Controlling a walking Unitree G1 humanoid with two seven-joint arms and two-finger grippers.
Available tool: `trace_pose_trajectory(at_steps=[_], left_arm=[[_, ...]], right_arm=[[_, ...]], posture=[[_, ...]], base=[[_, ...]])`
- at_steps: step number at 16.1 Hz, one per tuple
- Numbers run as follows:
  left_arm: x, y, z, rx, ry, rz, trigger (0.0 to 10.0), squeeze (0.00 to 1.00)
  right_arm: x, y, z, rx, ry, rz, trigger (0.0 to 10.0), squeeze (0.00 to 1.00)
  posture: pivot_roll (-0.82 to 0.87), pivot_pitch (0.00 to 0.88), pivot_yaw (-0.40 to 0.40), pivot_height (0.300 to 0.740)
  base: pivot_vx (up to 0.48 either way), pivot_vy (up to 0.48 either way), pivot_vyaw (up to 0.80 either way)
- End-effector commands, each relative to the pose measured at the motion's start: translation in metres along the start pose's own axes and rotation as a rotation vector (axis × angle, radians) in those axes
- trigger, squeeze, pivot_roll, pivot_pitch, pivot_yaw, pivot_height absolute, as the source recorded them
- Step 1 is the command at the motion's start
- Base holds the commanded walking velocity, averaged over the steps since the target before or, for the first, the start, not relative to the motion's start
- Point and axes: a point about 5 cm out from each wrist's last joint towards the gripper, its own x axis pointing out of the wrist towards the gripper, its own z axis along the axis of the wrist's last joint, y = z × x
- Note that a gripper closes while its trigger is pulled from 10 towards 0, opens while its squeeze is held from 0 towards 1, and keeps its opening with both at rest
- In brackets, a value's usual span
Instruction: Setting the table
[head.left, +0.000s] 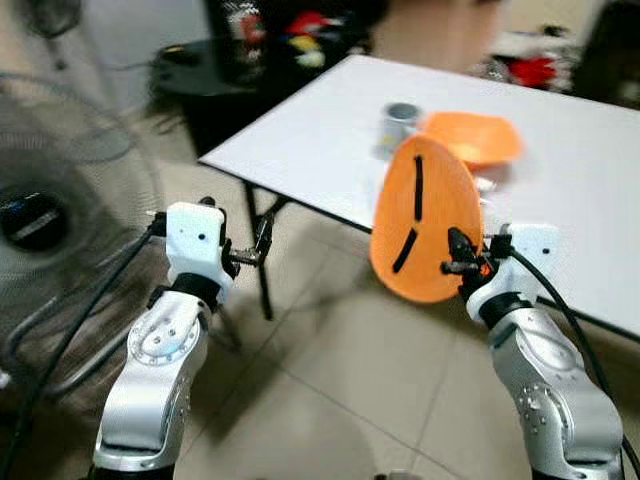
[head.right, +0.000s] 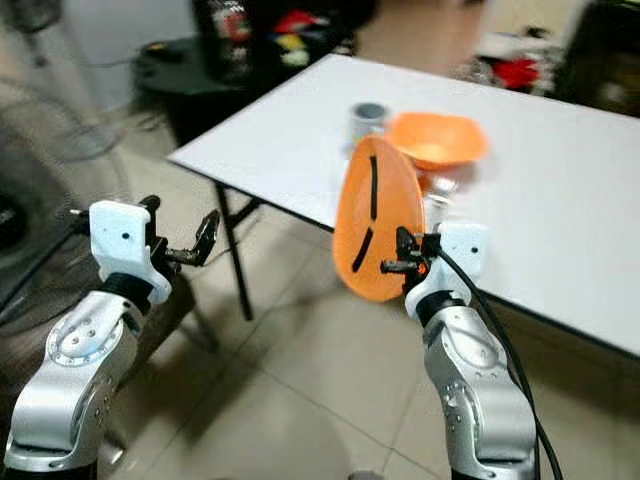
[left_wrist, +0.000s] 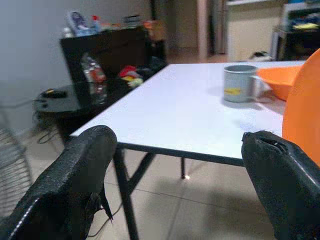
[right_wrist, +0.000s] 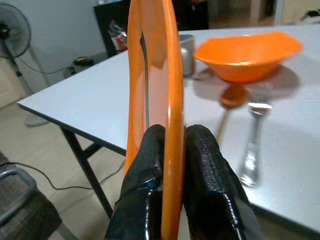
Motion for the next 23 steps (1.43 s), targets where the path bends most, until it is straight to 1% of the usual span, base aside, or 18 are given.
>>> trace_pose_trajectory(at_steps=[1, 4, 6, 8, 10, 12, 15, 16, 17, 19, 20, 23], left_arm=[[0.001, 0.003, -0.002, 0.008, 0.015, 0.005, 10.0, 0.0], [0.002, 0.004, -0.002, 0.012, 0.015, 0.005, 10.0, 0.0], [0.004, 0.006, -0.002, 0.015, 0.011, 0.008, 10.0, 0.0], [0.005, 0.009, -0.001, 0.018, 0.008, 0.016, 10.0, 0.0], [0.004, 0.01, -0.001, -0.006, 0.009, 0.028, 10.0, 0.0], [0.003, 0.011, 0.001, -0.016, -0.008, 0.042, 10.0, 0.0], [0.004, 0.008, 0.004, -0.019, -0.036, 0.015, 10.0, 0.0], [0.005, 0.008, 0.004, -0.024, -0.039, 0.016, 10.0, 0.0], [0.008, 0.009, 0.006, -0.022, -0.045, 0.026, 10.0, 0.0], [0.01, 0.009, 0.006, -0.025, -0.051, 0.033, 10.0, 0.0], [0.01, 0.008, 0.005, -0.035, -0.05, 0.036, 10.0, 0.0], [0.008, 0.008, 0.004, -0.04, -0.048, 0.031, 10.0, 0.0]], right_arm=[[-0.001, 0.003, 0.013, 0.001, -0.04, 0.015, 10.0, 0.0], [-0.001, 0.005, 0.017, 0.026, -0.066, 0.03, 10.0, 0.0], [-0.001, 0.01, 0.028, 0.126, -0.132, 0.067, 10.0, 0.0], [-0.002, 0.014, 0.036, 0.202, -0.178, 0.106, 10.0, 0.0], [-0.003, 0.015, 0.035, 0.23, -0.17, 0.118, 10.0, 0.0], [-0.003, 0.018, 0.036, 0.228, -0.159, 0.149, 10.0, 0.0], [0.0, 0.022, 0.03, 0.253, -0.113, 0.186, 10.0, 0.0], [0.0, 0.022, 0.03, 0.254, -0.114, 0.188, 10.0, 0.0], [0.005, 0.021, 0.034, 0.243, -0.128, 0.198, 10.0, 0.0], [0.007, 0.022, 0.038, 0.223, -0.142, 0.212, 10.0, 0.0], [0.006, 0.025, 0.044, 0.198, -0.159, 0.25, 10.0, 0.0], [0.003, 0.031, 0.045, 0.179, -0.166, 0.3, 10.0, 0.0]], posture=[[0.06, 0.0, 0.061, 0.74], [0.06, 0.0, 0.061, 0.74], [0.06, 0.0, 0.062, 0.74], [0.06, 0.0, 0.062, 0.74], [0.05, 0.0, 0.065, 0.74], [0.05, 0.0, 0.064, 0.74], [0.06, 0.0, 0.057, 0.74], [0.06, 0.0, 0.052, 0.74], [0.05, 0.0, 0.04, 0.74], [0.04, 0.0, 0.032, 0.74], [0.03, 0.0, 0.034, 0.74], [0.03, 0.0, 0.039, 0.74]], base=[[0.0, 0.334, -0.8], [0.0, 0.349, -0.8], [0.0, 0.368, -0.65], [0.0, 0.366, 0.0], [0.0, 0.0, 0.0], [0.0, 0.0, 0.0], [0.0, 0.0, 0.0], [0.247, 0.0, 0.0], [0.281, 0.0, 0.0], [0.291, 0.0, 0.0], [0.307, 0.0, 0.0], [0.316, 0.0, 0.0]])
